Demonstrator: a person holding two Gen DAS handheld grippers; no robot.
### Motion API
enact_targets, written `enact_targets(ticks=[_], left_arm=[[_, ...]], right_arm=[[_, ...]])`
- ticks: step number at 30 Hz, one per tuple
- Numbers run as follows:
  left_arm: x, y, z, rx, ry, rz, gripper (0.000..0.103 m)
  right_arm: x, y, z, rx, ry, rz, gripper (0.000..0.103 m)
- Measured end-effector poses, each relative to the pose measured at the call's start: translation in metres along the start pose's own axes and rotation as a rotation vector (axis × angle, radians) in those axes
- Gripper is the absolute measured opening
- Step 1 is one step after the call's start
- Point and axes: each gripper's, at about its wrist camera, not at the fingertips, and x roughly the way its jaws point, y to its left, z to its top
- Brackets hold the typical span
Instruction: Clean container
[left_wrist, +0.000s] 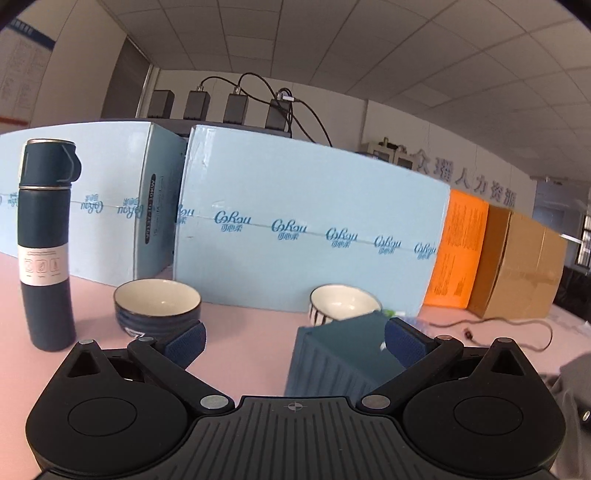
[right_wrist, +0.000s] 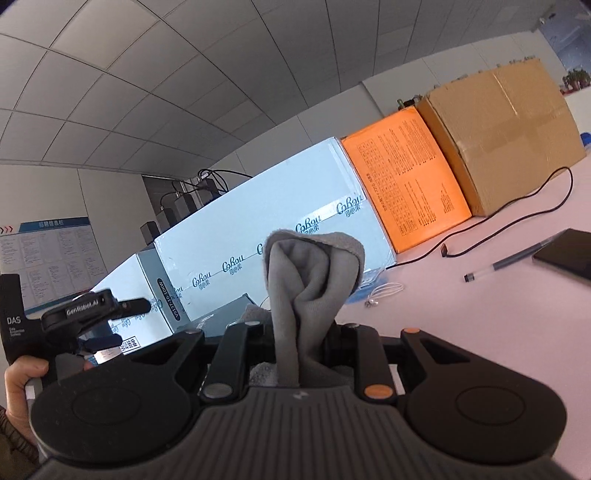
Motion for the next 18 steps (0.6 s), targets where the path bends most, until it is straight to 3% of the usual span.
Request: enact_targets(ticks=[5,8,14,18], left_arm=[[0.001,0.001,-0.031,0.068,0.068,0.014,0.103],[0.006,0.002,-0.031,0.045,0.11,0.023,0.103],[0.017,-0.004,-0.033,0.061,0.174,0.031,0.103],[0.022,-0.004,-0.039,0.059,0.217,0.052,0.103]], right_arm=[[-0.007,0.008,-0.004,-0.059,-0.046,0.0,0.024],[-0.007,0.01,-0.005,-0.064,-0.038,0.0,0.024],[-0.005,0.022,-0.014,-0.104,0.045,-0.067,0.024],[-0.005,0.023,-0.028,-0.052,0.096,-0.097,0.024]])
